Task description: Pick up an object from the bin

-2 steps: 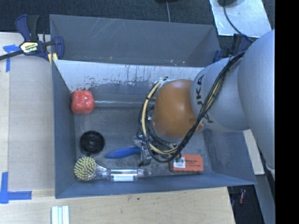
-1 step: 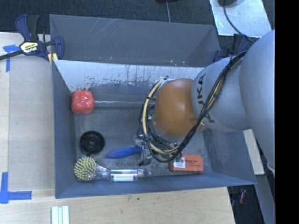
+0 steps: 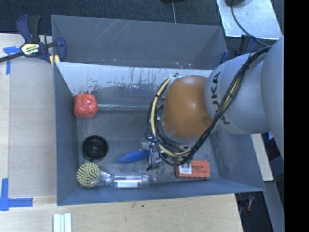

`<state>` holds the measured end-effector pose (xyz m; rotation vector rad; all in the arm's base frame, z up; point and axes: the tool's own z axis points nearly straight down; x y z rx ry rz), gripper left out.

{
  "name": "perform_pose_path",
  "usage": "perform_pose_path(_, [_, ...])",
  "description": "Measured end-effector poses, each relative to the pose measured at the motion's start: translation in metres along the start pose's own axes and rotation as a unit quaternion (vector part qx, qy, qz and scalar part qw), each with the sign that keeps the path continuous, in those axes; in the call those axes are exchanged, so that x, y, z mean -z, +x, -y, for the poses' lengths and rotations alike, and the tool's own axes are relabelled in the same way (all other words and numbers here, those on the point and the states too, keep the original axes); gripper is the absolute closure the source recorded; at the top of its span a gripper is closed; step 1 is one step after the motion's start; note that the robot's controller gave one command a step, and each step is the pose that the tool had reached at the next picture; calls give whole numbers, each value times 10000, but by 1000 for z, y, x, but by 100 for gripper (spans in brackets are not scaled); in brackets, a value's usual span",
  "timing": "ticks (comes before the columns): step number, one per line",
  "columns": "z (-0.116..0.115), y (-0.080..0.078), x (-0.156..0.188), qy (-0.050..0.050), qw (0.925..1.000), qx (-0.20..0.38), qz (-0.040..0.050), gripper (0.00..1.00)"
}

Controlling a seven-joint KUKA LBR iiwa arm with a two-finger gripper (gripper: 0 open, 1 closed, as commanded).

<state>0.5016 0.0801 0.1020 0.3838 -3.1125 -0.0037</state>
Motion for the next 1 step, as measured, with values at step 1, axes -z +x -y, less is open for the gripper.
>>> perform_pose_path(1, [0, -1, 40, 2, 10000, 0, 10, 100])
